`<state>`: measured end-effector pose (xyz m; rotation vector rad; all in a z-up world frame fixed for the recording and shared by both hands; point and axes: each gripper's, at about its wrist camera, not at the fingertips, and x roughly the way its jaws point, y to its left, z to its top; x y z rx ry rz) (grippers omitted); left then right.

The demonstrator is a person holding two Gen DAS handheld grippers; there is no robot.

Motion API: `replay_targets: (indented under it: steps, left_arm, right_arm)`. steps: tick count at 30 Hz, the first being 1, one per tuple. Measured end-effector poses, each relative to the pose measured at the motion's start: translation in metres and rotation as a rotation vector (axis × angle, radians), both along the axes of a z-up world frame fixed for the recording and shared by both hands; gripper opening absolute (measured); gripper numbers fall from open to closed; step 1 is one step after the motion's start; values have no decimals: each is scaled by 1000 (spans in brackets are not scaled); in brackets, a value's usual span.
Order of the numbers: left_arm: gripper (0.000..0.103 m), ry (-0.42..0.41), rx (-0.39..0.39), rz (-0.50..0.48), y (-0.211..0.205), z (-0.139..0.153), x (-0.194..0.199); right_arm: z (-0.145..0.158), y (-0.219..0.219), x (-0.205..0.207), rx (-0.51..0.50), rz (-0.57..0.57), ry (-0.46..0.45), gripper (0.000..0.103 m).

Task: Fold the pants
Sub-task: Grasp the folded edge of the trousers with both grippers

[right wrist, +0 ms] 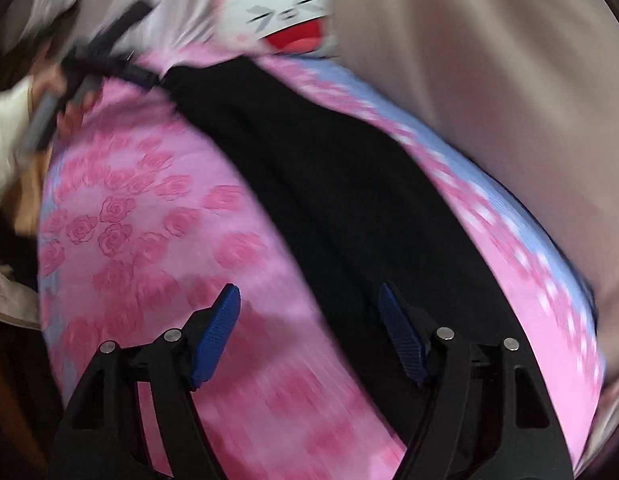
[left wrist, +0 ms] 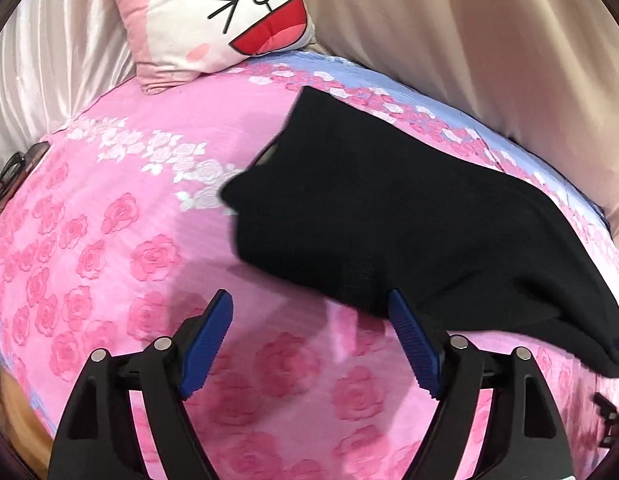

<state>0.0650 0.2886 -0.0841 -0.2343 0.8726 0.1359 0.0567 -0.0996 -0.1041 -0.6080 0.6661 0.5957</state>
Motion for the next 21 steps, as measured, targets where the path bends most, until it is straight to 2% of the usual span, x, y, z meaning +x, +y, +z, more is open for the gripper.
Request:
replay_targets:
  steps: [1, 3, 5, 8, 11, 13, 14, 15, 17, 19, 21]
  left_arm:
    - [77, -9, 29, 8, 7, 4, -4]
    - [77, -26, 12, -12, 20, 8, -13]
    - [77, -7, -5, -20, 28, 5, -12]
    - [77, 42, 9, -46, 28, -9, 8]
    - [77, 46, 11, -59, 27, -11, 28]
    - [63, 27, -64, -95, 32, -3, 37]
    - [30, 25, -91, -117, 33, 0, 41]
    - [23, 38, -119, -138, 34, 5, 47]
    - [21, 36, -87, -158, 31, 17, 59]
    - [17, -14, -3, -191, 24, 43, 73]
    - [14, -89, 21, -203, 26, 78, 80]
  right_arm:
    - [-3, 6, 4, -2, -1, 6, 69]
    - [-5, 10, 10, 19, -22, 23, 69]
    - [-7, 9, 14, 44, -56, 42, 69]
    - [-8, 6, 21, 91, -115, 79, 70]
    - [-6, 0, 20, 116, -170, 82, 70]
    - [-5, -2, 17, 118, -195, 75, 70]
    - [-4, -5, 16, 124, -205, 76, 70]
    - [-2, -9, 15, 134, -218, 78, 70]
    - [-1, -14, 18, 160, -247, 88, 70]
    - [4, -20, 22, 187, -276, 87, 70]
    - [11, -24, 24, 221, -290, 79, 70]
